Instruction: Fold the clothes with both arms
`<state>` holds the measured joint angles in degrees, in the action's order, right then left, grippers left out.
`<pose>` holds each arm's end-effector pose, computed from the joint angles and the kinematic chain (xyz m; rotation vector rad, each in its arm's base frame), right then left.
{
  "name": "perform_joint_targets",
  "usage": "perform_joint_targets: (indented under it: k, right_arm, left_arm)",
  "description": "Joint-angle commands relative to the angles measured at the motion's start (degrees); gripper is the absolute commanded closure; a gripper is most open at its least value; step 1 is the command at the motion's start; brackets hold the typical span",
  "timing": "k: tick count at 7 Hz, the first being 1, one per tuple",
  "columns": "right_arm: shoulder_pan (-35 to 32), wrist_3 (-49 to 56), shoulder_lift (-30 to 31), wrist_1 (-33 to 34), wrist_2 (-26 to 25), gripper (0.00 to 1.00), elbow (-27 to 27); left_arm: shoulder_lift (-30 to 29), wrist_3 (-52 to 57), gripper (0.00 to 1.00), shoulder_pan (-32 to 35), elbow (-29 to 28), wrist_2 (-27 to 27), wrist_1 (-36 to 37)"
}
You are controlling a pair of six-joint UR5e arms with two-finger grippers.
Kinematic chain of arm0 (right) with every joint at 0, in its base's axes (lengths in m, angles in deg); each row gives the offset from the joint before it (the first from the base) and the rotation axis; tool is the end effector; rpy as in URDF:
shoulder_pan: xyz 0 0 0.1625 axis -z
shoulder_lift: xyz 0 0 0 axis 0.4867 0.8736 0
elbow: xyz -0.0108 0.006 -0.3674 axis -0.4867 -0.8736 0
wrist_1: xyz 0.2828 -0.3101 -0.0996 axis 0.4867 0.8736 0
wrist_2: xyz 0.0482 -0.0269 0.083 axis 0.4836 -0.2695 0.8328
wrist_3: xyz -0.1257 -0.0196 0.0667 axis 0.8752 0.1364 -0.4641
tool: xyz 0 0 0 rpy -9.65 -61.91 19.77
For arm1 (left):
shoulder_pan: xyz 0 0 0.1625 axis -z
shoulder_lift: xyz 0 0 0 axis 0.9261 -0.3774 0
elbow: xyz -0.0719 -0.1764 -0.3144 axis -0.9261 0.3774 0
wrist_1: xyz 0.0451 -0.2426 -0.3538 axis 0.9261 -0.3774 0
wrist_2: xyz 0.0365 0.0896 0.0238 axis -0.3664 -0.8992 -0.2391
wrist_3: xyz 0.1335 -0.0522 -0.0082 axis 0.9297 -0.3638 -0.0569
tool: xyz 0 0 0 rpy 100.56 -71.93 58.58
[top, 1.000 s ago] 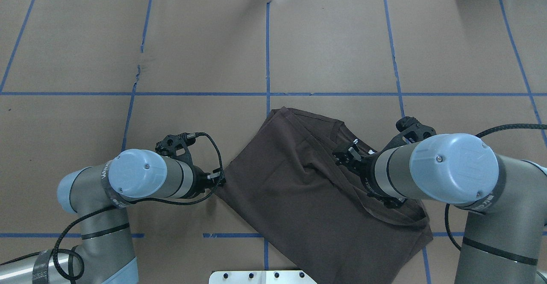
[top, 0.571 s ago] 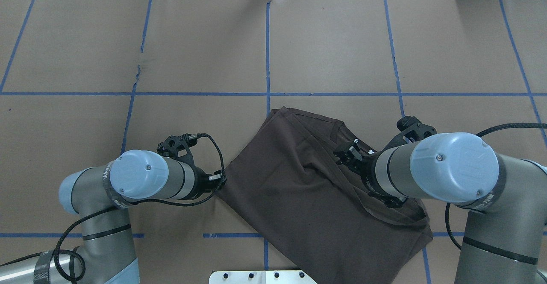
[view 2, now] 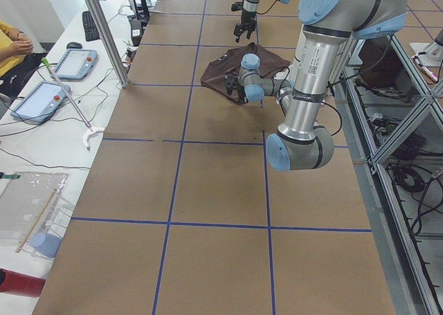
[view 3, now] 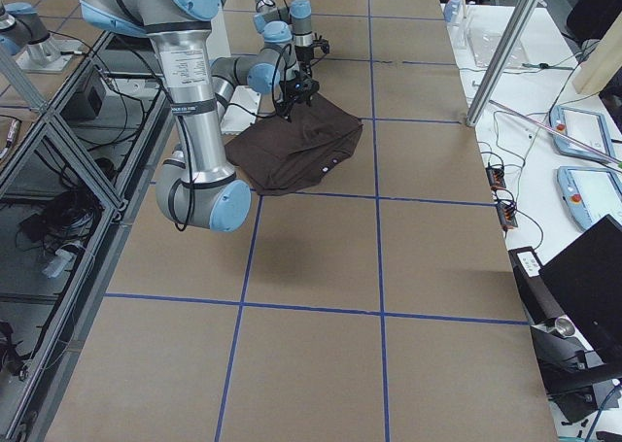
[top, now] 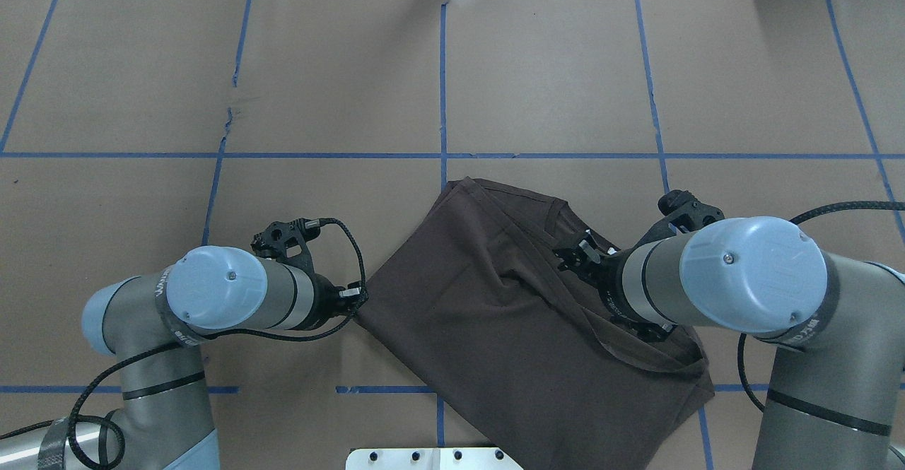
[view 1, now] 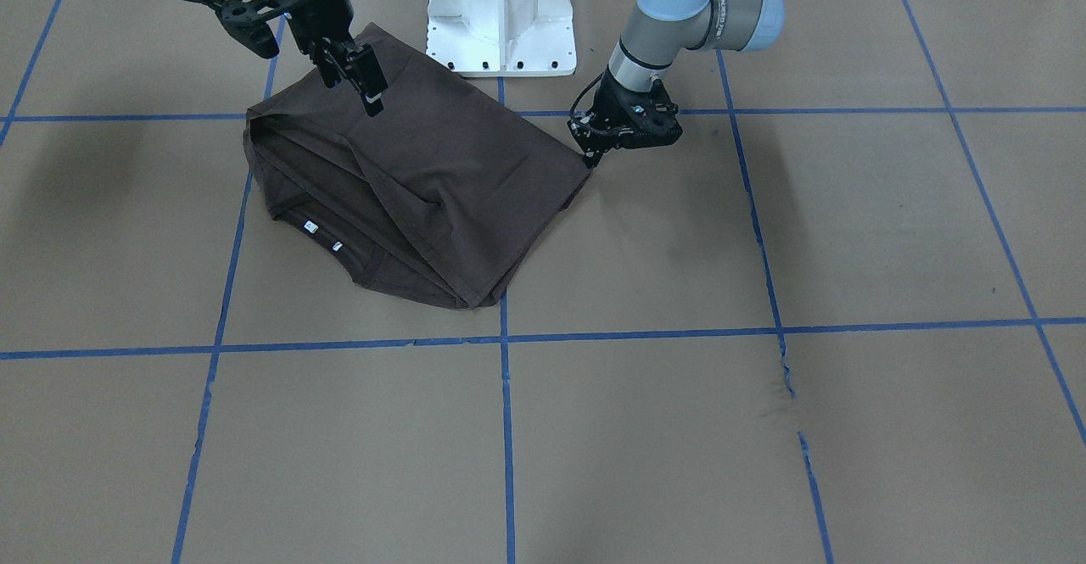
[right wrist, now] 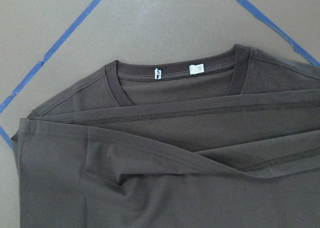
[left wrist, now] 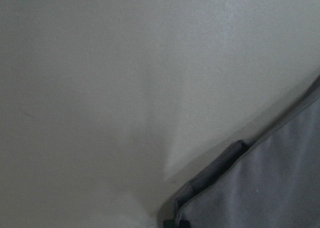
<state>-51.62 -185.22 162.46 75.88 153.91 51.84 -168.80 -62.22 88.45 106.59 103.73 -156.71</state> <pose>-0.4228 -0.3006 0.1948 -0.1772 -0.8856 0.8069 0.5528 -0.3228 0.2575 -0.0156 1.0311 -0.2969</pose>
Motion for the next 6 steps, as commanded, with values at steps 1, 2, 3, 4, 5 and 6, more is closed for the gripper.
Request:
perform_joint_targets:
  k: [1,2,3,4,5,6]
  right_arm:
    - [-0.53,0.02,0.06,0.09,0.00,0.00,-0.17]
    - [-0.62,0.02,-0.03,0.00,0.00,0.00,-0.17]
    - [-0.70,0.02,-0.11,0.00,-0.09,0.00,-0.35]
    - [-0.79,0.02,-0.11,0.00,-0.09,0.00,-0.35]
    - [-0.97,0.02,-0.11,0.00,-0.17,0.00,-0.35]
    - [-1.23,0.02,-0.29,-0.17,-0.09,0.00,-0.09]
  left_arm:
    - [-0.02,5.85,1.00,4.21,-1.19,-0.18,0.75]
    - [-4.03,9.71,1.00,9.21,-5.64,-0.01,0.75]
    - [-9.72,13.23,1.00,12.13,-13.08,-0.09,-0.03]
    - [-15.70,13.96,1.00,16.85,-19.86,-0.09,-1.78]
    - [-22.20,19.71,1.00,20.64,-28.10,-0.09,-3.45]
    - [-27.48,22.12,1.00,22.16,-37.58,-0.09,-7.64]
